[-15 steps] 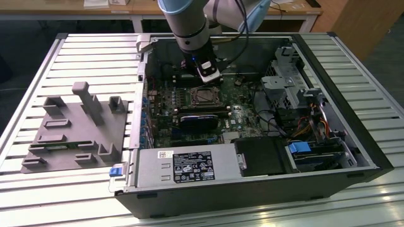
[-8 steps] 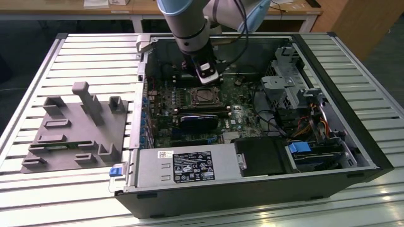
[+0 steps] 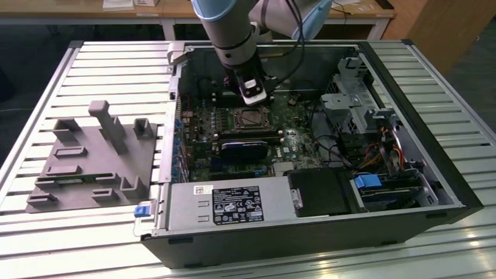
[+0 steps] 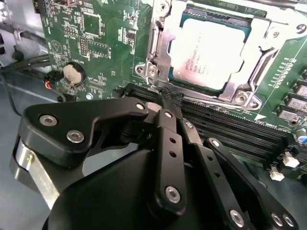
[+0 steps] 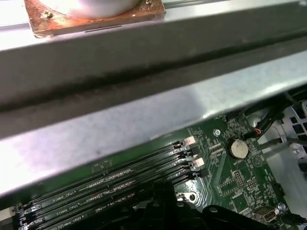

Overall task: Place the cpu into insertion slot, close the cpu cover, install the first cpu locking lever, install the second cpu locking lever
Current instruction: 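Install the first cpu locking lever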

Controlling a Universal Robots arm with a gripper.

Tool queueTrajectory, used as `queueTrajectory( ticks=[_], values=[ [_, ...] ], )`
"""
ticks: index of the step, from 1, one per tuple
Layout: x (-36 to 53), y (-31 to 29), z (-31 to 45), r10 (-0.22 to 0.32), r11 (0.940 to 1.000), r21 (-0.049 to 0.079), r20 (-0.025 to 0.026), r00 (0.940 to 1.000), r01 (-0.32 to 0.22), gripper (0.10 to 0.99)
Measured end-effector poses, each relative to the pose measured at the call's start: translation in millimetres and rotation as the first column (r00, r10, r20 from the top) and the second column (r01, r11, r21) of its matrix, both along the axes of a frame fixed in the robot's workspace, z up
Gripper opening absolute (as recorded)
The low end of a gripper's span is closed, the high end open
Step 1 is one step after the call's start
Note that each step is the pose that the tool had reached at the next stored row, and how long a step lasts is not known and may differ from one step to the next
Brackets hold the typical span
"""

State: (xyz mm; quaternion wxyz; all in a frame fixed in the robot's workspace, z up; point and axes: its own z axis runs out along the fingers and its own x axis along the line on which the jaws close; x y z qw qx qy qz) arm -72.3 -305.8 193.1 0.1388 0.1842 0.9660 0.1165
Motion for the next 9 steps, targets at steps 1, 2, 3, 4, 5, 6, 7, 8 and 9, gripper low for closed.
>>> queueTrajectory(
  ticks=[1, 2, 3, 4, 5, 6, 7, 8, 9],
  values=[
    [0.0, 0.0, -0.4, -0.003, 1.0000, 0.000, 0.0000, 1.0000, 0.003, 0.102],
    [0.0, 0.0, -0.9, -0.007, 1.0000, -0.001, 0.0000, 1.0000, 0.007, 0.102],
    [0.0, 0.0, -1.3, -0.010, 1.0000, -0.001, 0.0000, 1.0000, 0.010, 0.102],
    [0.0, 0.0, -1.8, -0.013, 0.9999, -0.001, 0.0000, 0.9999, 0.013, 0.102],
    [0.0, 0.0, -2.3, -0.016, 0.9999, -0.002, -0.0001, 0.9999, 0.016, 0.102],
    [0.0, 0.0, -2.8, -0.019, 0.9998, -0.002, -0.0002, 0.9998, 0.019, 0.102],
    [0.0, 0.0, -3.3, -0.022, 0.9998, -0.002, -0.0001, 0.9998, 0.022, 0.102],
    [0.1, 0.0, -3.8, -0.025, 0.9997, -0.002, 0.0000, 0.9997, 0.025, 0.102],
    [0.2, 0.1, -4.3, -0.027, 0.9996, -0.002, 0.0001, 0.9996, 0.027, 0.102]
  ],
)
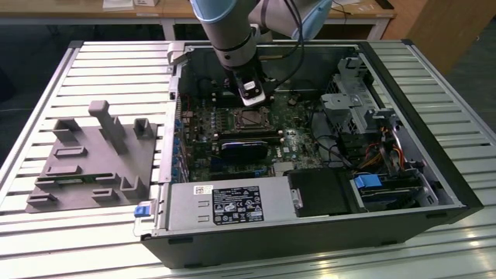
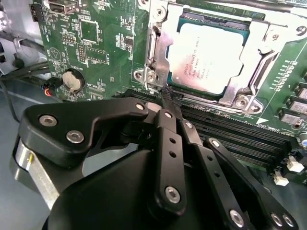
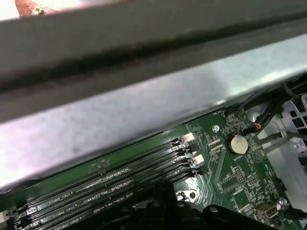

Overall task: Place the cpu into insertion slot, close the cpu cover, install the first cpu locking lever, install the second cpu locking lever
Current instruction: 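Install the first cpu locking lever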

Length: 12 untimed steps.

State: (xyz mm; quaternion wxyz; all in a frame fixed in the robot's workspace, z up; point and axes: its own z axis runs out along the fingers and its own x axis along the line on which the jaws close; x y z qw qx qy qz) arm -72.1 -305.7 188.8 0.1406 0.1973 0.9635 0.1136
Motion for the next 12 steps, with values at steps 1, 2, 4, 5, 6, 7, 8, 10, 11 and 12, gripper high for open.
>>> queueTrajectory(
  ticks=[1, 2, 4, 5, 6, 7, 8, 10, 11, 12],
  values=[
    [0.1, 0.0, -0.3, -0.003, 1.0000, 0.000, -0.0001, 1.0000, 0.003, 0.102],
    [0.1, 0.1, -0.4, -0.005, 1.0000, -0.001, -0.0003, 1.0000, 0.005, 0.102],
    [0.2, 0.3, -0.8, -0.006, 1.0000, -0.001, -0.0002, 1.0000, 0.006, 0.102],
    [0.2, 0.4, -0.8, -0.006, 1.0000, -0.001, -0.0003, 1.0000, 0.006, 0.102],
    [0.2, 0.4, -0.9, -0.006, 1.0000, 0.000, -0.0003, 1.0000, 0.006, 0.102],
    [0.2, 0.4, -0.9, -0.006, 1.0000, 0.000, -0.0004, 1.0000, 0.006, 0.102],
    [0.2, 0.5, -1.0, -0.006, 1.0000, 0.000, -0.0002, 1.0000, 0.006, 0.102],
    [0.2, 0.6, -1.0, -0.006, 1.0000, 0.000, -0.0001, 1.0000, 0.006, 0.102],
    [0.3, 0.6, -0.8, -0.006, 1.0000, 0.000, -0.0001, 1.0000, 0.006, 0.102],
    [0.3, 0.7, -0.2, -0.006, 1.0000, 0.000, -0.0001, 1.0000, 0.006, 0.102]
  ],
)
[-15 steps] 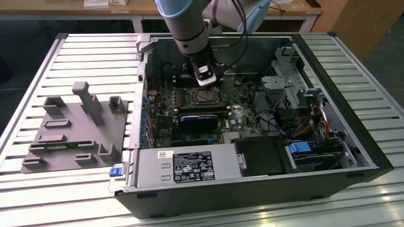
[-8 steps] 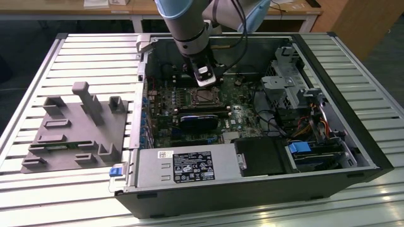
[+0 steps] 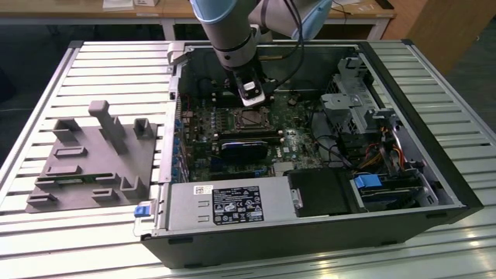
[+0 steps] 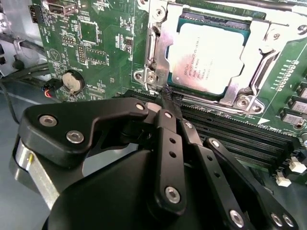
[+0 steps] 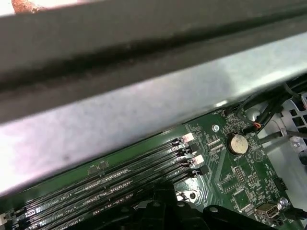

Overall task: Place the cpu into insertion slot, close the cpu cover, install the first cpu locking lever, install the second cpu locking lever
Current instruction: 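Install the first cpu locking lever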

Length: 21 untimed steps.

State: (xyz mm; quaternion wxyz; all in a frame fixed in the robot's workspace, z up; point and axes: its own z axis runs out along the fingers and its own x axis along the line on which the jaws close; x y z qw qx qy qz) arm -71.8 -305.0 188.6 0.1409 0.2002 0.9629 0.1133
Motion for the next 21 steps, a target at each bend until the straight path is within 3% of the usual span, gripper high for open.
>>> queueTrajectory(
  ticks=[5, 13, 21],
  values=[
    [0.0, 0.0, 9.0, 0.000, 1.0000, 0.000, 0.0000, 1.0000, 0.000, 0.102],
    [0.0, 0.0, 34.1, 0.000, 1.0000, 0.000, -0.0001, 1.0000, 0.000, 0.102],
    [0.1, 0.1, 35.4, 0.000, 1.0000, -0.003, -0.0006, 1.0000, 0.000, 0.102]
  ],
)
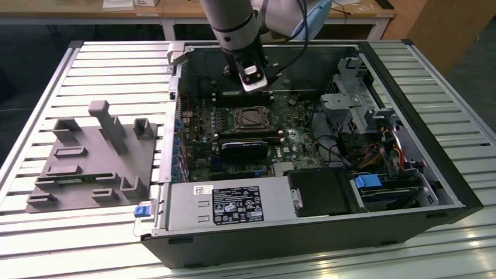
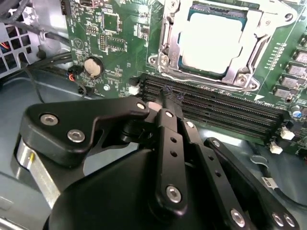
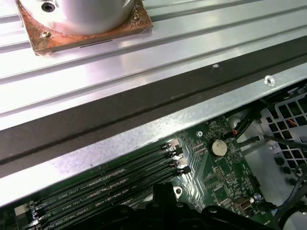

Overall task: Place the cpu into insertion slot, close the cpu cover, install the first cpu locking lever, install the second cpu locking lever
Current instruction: 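Install the first cpu locking lever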

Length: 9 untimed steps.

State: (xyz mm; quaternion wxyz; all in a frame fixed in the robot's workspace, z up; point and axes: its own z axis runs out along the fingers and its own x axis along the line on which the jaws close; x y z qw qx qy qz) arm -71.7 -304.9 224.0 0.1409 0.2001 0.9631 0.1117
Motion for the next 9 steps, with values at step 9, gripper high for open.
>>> queueTrajectory(
  ticks=[9],
  values=[
    [5.0, 2.5, -1.2, -0.002, 0.9966, -0.082, -0.0651, 0.9979, -0.003, 0.102]
  ],
)
